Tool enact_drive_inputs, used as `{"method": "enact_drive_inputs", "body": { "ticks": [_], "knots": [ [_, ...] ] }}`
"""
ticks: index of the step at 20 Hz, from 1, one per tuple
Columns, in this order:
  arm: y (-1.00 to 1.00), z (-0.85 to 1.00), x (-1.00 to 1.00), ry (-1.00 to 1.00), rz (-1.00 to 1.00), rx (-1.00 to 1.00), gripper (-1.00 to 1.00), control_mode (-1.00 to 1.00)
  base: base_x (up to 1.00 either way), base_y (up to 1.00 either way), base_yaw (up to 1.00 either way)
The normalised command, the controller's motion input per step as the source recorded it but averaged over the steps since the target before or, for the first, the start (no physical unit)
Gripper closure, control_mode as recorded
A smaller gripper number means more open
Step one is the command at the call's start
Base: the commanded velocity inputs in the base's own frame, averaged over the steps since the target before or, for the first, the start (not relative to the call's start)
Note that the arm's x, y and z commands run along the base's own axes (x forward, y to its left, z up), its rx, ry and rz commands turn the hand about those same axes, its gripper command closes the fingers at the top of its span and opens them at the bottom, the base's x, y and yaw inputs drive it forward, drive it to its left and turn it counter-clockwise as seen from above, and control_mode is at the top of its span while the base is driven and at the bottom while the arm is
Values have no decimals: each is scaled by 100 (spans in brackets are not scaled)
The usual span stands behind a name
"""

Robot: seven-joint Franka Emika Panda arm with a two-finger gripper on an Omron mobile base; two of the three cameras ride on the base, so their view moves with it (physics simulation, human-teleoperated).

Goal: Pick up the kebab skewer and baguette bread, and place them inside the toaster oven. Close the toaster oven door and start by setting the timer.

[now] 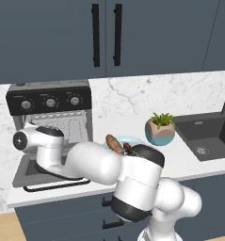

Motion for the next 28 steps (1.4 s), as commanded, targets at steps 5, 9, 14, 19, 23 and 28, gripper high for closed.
{"method": "enact_drive_inputs", "body": {
  "ticks": [5,9,14,19,23,28],
  "knots": [
    [0,-7,34,0,0,0,-100,-100,0,0,0],
    [0,-12,40,0,0,0,-100,-100,0,0,0],
    [0,-27,10,0,0,0,-100,-100,0,0,0],
    [0,-11,21,0,0,0,-100,-100,0,0,0],
    [0,-4,24,0,0,0,-100,-100,0,0,0],
    [0,-17,7,0,0,0,-100,-100,0,0,0]
  ]
}}
